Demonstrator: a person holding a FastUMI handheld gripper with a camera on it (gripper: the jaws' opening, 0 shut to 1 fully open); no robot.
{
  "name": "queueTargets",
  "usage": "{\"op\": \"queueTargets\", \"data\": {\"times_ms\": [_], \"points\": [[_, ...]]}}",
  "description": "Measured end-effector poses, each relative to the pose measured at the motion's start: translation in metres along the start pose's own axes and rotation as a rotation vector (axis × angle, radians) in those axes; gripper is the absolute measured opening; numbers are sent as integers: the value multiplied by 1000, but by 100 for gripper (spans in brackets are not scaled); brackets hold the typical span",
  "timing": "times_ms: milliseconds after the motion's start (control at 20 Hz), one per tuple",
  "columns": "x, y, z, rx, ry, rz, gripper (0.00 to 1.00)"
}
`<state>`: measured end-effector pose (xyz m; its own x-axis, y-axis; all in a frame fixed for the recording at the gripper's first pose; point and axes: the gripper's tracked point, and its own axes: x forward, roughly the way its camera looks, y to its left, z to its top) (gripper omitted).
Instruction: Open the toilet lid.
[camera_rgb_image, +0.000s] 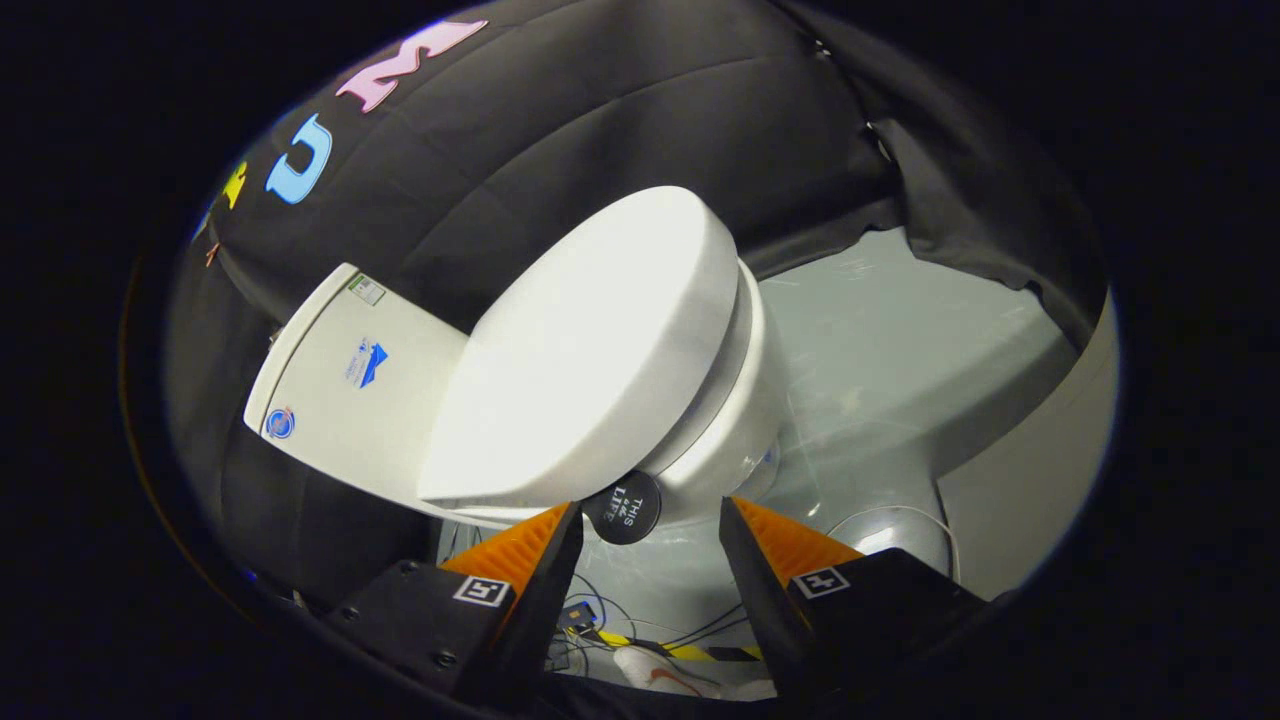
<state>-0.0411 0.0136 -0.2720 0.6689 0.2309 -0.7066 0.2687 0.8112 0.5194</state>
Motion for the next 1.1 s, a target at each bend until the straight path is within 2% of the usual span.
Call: {"op": "queueTargets", "data": {"times_ms": [100, 150, 200, 250, 350, 450, 650, 800, 850, 1100], "points": [[3, 9, 1, 40, 8, 52, 87], [6, 7, -1, 35, 6, 48, 87], [14, 2, -3, 34, -1, 28, 70], [15, 5, -1, 65, 10, 51, 53], [11, 12, -3, 118, 14, 85, 54], [14, 11, -4, 107, 6, 99, 44], [11, 12, -1, 167, 11, 142, 44], [8, 5, 4, 174, 8, 137, 45], [11, 8, 0, 177, 11, 127, 23], [9, 15, -3, 150, 28, 163, 23]]}}
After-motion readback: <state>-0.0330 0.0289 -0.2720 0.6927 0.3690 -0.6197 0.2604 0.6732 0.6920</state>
